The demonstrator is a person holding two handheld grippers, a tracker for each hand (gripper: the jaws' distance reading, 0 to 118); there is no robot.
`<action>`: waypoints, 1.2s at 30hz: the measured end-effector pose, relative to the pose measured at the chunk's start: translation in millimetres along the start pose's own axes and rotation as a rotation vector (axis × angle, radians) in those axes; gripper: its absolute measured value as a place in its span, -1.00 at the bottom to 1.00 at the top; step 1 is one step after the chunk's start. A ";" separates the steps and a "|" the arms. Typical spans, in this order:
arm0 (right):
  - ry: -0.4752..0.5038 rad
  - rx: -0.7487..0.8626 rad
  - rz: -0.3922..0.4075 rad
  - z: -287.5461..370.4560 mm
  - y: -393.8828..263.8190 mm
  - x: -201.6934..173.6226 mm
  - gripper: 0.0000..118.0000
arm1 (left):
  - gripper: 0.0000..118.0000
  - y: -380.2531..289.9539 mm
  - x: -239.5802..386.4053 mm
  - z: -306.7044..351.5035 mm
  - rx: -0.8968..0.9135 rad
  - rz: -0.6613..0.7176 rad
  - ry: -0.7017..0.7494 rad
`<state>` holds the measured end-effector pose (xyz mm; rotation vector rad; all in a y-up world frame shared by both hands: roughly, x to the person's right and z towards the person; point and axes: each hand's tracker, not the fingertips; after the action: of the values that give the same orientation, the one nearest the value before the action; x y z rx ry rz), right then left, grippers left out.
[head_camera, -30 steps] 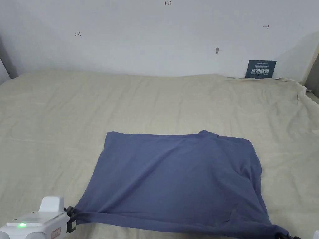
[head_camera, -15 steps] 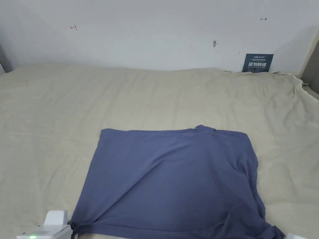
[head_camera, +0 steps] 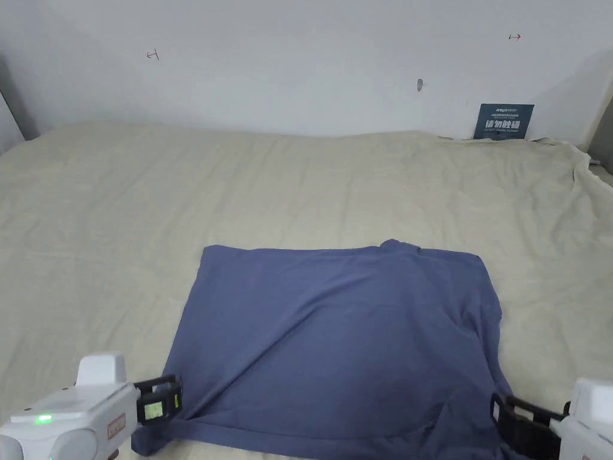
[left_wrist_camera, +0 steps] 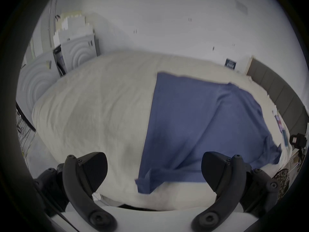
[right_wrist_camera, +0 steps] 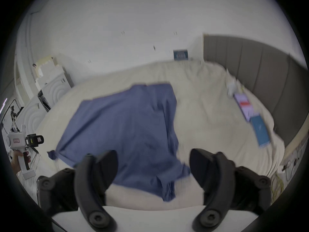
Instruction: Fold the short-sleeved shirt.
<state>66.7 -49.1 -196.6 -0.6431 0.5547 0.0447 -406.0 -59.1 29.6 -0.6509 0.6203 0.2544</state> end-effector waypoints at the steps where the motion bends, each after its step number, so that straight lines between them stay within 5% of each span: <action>1: 0.010 0.039 0.004 5.7 10.3 -4.1 0.76 | 0.96 8.7 3.0 6.1 0.030 -0.005 0.007; 8: 0.005 0.250 0.051 34.2 58.8 -38.8 0.86 | 0.93 53.5 20.0 30.4 0.236 -0.024 -0.001; 11: -0.063 0.310 0.076 37.6 62.6 -50.4 0.82 | 0.67 59.2 29.9 36.0 0.325 -0.017 0.019; 13: -0.094 0.353 0.082 39.0 61.0 -54.6 0.52 | 0.22 56.8 34.3 36.8 0.377 -0.031 0.007; 15: -0.107 0.369 0.079 38.6 59.7 -55.3 -0.07 | -0.24 53.8 38.2 37.1 0.389 -0.048 0.008; 17: -0.113 0.378 0.077 39.3 59.0 -57.0 -0.18 | -0.33 50.4 40.8 36.2 0.394 -0.062 -0.005; 19: -0.108 0.394 0.060 38.2 57.5 -53.4 -0.86 | -0.90 47.3 42.2 34.8 0.385 -0.067 -0.022; 20: -0.105 0.403 0.060 39.3 56.5 -52.7 -1.00 | -1.00 46.8 42.1 33.0 0.381 -0.071 -0.026; 27: -0.100 0.407 0.085 37.8 56.6 -52.0 -1.00 | -1.00 37.5 40.6 23.8 0.312 -0.109 -0.035; 32: -0.096 0.397 0.077 35.5 54.8 -48.5 -1.00 | -0.95 37.5 32.4 2.1 0.097 -0.107 -0.022; 35: -0.094 0.378 0.065 33.7 51.7 -45.7 -1.00 | -0.49 23.8 22.4 -19.5 -0.057 -0.098 -0.003; 36: -0.089 0.374 0.054 33.5 50.2 -44.0 -1.00 | -0.06 21.9 25.8 -13.3 -0.113 -0.089 -0.006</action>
<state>34.7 16.3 -180.3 -0.2607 0.4786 0.0194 -400.6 -49.8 -5.1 -0.7841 0.5726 0.2096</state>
